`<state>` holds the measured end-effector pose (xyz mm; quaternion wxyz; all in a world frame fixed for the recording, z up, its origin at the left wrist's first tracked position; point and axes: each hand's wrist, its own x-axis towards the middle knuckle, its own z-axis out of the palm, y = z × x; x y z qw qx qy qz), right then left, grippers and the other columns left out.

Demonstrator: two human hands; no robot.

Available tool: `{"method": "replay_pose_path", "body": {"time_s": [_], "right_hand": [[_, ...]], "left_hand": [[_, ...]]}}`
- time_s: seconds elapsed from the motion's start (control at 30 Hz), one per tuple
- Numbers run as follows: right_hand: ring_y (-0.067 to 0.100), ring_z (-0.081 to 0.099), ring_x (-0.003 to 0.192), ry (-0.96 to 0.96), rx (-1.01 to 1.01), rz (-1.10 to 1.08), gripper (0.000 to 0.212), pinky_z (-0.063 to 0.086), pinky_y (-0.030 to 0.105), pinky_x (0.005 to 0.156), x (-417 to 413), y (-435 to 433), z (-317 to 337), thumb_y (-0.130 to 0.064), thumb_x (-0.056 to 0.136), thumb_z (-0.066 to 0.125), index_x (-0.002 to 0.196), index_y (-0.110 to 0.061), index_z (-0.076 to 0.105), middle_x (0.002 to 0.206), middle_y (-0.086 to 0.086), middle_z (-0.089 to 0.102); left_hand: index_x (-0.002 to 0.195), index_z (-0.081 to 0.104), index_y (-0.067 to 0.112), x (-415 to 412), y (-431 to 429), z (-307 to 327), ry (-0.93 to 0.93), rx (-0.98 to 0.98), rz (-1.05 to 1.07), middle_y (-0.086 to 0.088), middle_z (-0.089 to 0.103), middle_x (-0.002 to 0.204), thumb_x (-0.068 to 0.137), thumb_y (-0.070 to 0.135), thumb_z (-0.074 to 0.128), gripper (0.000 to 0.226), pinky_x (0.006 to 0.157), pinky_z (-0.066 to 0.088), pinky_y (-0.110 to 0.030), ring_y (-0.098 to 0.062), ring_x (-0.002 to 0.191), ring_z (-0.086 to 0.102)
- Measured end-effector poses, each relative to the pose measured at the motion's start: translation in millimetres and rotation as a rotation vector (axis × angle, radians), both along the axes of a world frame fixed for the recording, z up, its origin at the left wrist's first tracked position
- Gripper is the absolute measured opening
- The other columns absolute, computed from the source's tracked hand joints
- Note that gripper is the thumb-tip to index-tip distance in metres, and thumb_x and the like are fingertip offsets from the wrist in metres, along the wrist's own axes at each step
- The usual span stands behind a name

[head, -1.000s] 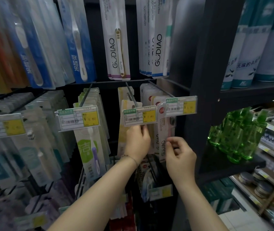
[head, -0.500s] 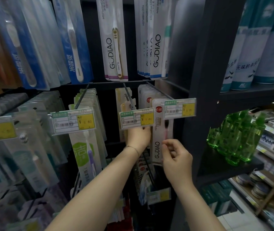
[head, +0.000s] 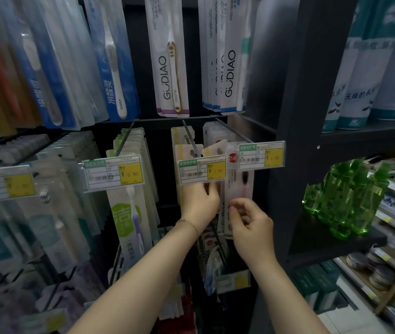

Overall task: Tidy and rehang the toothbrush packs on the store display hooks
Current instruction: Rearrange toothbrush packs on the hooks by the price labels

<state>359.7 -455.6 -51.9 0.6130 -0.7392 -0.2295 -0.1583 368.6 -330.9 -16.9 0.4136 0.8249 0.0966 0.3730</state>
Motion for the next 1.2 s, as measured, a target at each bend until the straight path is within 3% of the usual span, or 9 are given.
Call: {"method": "replay_pose_path", "body": {"time_s": [0.1, 0.2, 0.27, 0.37, 0.53, 0.67, 0.83, 1.03, 1.2], "right_hand": [[-0.002, 0.063, 0.08, 0.029, -0.008, 0.034, 0.017, 0.049, 0.01, 0.066, 0, 6, -1, -0.015, 0.093, 0.057, 0.103, -0.026, 0.065, 0.088, -0.018, 0.065], [0.004, 0.066, 0.087, 0.045, -0.015, 0.037, 0.024, 0.055, 0.02, 0.076, 1, 15, -4, -0.019, 0.094, 0.055, 0.117, -0.02, 0.063, 0.097, -0.009, 0.068], [0.011, 0.067, 0.092, 0.04, -0.026, 0.043, 0.029, 0.056, 0.03, 0.081, 0, 21, -6, -0.023, 0.095, 0.054, 0.123, -0.022, 0.06, 0.106, -0.004, 0.068], [0.009, 0.068, 0.08, 0.024, -0.016, 0.087, 0.026, 0.057, 0.029, 0.071, -5, 29, -4, -0.025, 0.095, 0.053, 0.116, -0.039, 0.057, 0.102, -0.01, 0.068], [0.008, 0.065, 0.092, 0.111, -0.03, 0.133, 0.02, 0.057, 0.033, 0.076, -3, 43, -10, -0.032, 0.096, 0.05, 0.115, -0.03, 0.057, 0.106, -0.013, 0.064], [0.011, 0.063, 0.058, 0.202, -0.047, 0.214, 0.015, 0.05, 0.021, 0.054, -5, 48, -7, -0.026, 0.098, 0.049, 0.089, -0.025, 0.061, 0.074, -0.003, 0.065], [0.007, 0.056, 0.047, 0.208, -0.04, 0.239, 0.021, 0.043, 0.018, 0.047, 1, 52, 2, -0.022, 0.098, 0.049, 0.081, -0.018, 0.061, 0.056, -0.004, 0.058], [0.016, 0.067, 0.069, 0.146, -0.02, 0.202, 0.019, 0.057, 0.038, 0.063, 8, 54, 18, -0.031, 0.097, 0.052, 0.086, -0.023, 0.065, 0.075, 0.0, 0.069], [0.02, 0.067, 0.071, 0.151, 0.038, 0.15, 0.021, 0.055, 0.037, 0.064, 11, 55, 28, -0.029, 0.097, 0.052, 0.085, -0.016, 0.064, 0.076, 0.003, 0.069]], "left_hand": [[0.098, 0.069, 0.01, -17, 6, -1, -0.03, 0.072, 0.002, 0.001, 0.068, 0.09, 0.096, 0.013, 0.05, 0.019, 0.067, 0.04, -0.004, -0.004, 0.078, 0.057], [0.093, 0.069, 0.008, -33, 15, -4, -0.087, 0.084, -0.019, 0.0, 0.068, 0.086, 0.095, 0.01, 0.052, 0.016, 0.07, 0.047, -0.015, -0.006, 0.078, 0.059], [0.093, 0.066, 0.009, -43, 21, -8, -0.076, 0.099, -0.048, 0.002, 0.065, 0.084, 0.094, 0.008, 0.054, 0.012, 0.067, 0.043, -0.009, -0.002, 0.073, 0.058], [0.094, 0.059, 0.019, -56, 30, -14, -0.05, 0.122, -0.099, 0.017, 0.06, 0.082, 0.094, 0.006, 0.054, 0.014, 0.068, 0.041, -0.005, 0.009, 0.075, 0.057], [0.095, 0.06, 0.008, -70, 40, -28, 0.011, 0.097, -0.105, -0.002, 0.066, 0.083, 0.096, 0.009, 0.052, 0.008, 0.07, 0.052, -0.037, -0.011, 0.075, 0.062], [0.093, 0.059, 0.007, -74, 43, -33, -0.008, 0.004, -0.048, -0.008, 0.065, 0.08, 0.097, 0.014, 0.052, 0.01, 0.071, 0.051, -0.048, -0.021, 0.074, 0.062], [0.091, 0.06, 0.017, -72, 41, -26, -0.042, -0.1, -0.005, 0.002, 0.066, 0.084, 0.096, 0.014, 0.054, 0.008, 0.077, 0.054, -0.041, -0.012, 0.081, 0.064], [0.094, 0.061, 0.015, -66, 39, -17, -0.081, -0.208, -0.02, 0.003, 0.068, 0.088, 0.094, 0.016, 0.058, 0.003, 0.078, 0.056, -0.038, -0.01, 0.083, 0.065], [0.097, 0.059, 0.013, -58, 36, -9, -0.105, -0.224, -0.078, 0.0, 0.07, 0.092, 0.092, 0.011, 0.06, 0.006, 0.081, 0.057, -0.039, -0.012, 0.087, 0.067]]}}
